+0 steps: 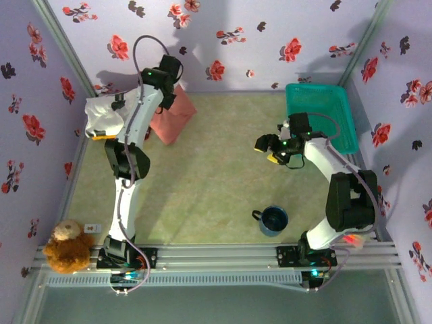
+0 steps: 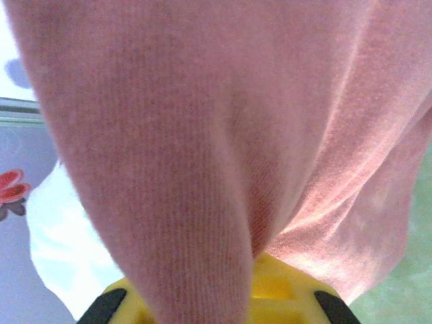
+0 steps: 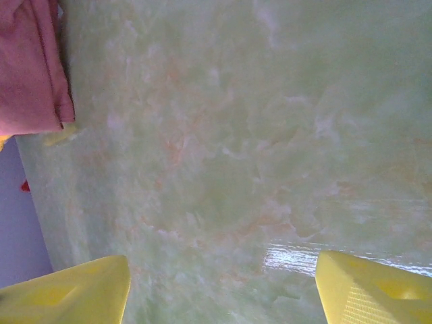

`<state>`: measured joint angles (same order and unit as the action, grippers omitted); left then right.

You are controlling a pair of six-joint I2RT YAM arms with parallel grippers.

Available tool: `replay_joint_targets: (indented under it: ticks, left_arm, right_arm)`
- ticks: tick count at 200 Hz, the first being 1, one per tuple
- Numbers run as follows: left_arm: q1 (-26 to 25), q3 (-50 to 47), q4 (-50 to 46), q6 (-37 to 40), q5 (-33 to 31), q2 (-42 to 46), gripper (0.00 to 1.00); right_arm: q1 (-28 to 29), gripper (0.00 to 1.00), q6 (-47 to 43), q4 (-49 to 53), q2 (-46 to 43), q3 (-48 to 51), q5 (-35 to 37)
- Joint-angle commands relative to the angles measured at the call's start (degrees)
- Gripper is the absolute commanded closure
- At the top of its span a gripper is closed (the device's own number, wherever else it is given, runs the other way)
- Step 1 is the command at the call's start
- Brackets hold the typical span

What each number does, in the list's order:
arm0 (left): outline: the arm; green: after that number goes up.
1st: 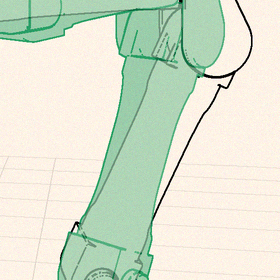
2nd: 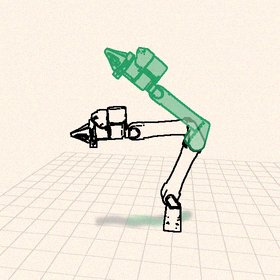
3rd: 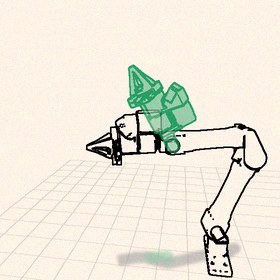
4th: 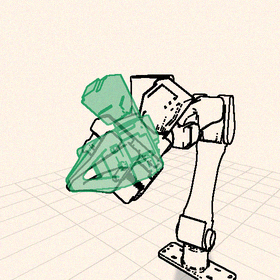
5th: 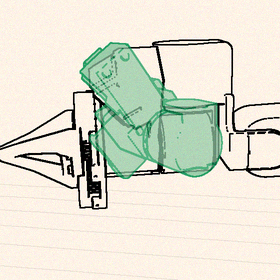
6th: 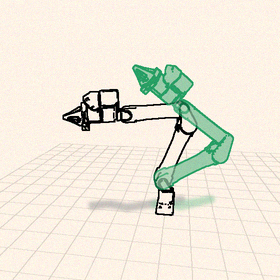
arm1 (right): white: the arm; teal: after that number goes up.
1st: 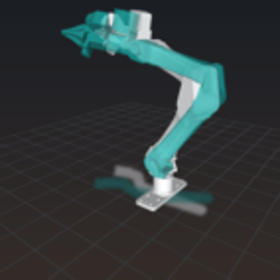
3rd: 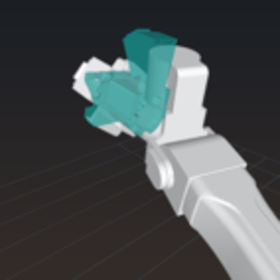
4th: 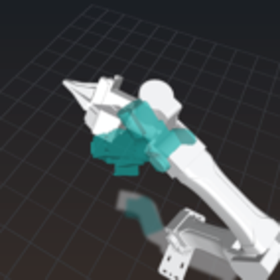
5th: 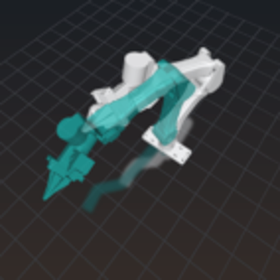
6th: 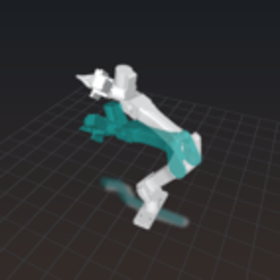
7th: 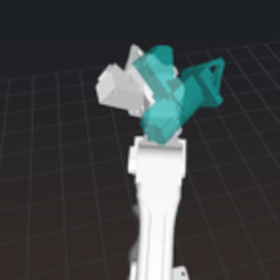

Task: Fold and stack the t-shirts

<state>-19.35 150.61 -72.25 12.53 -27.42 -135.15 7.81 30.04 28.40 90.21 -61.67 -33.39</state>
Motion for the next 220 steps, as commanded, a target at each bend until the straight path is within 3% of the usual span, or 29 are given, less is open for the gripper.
replay_joint_targets:
  ticks: [1, 108, 220]
  left_arm:
    - [2.8, 3.7, -0.7, -4.5, 5.7, 6.8, 1.0]
    - [12.2, 5.1, 0.4, -9.7, 17.6, 11.8, 1.0]
    - [20.7, -2.5, 0.0, -10.4, 20.9, 13.7, 1.0]
  right_arm:
    - [-0.2, 0.26, 0.7, -1.4, -1.5, 1.3, 0.3]
    - [0.0, 0.26, 1.0, -1.3, -1.7, 1.6, 0.5]
    - [0.5, 0.26, 1.4, -1.3, -0.9, 0.5, 0.8]
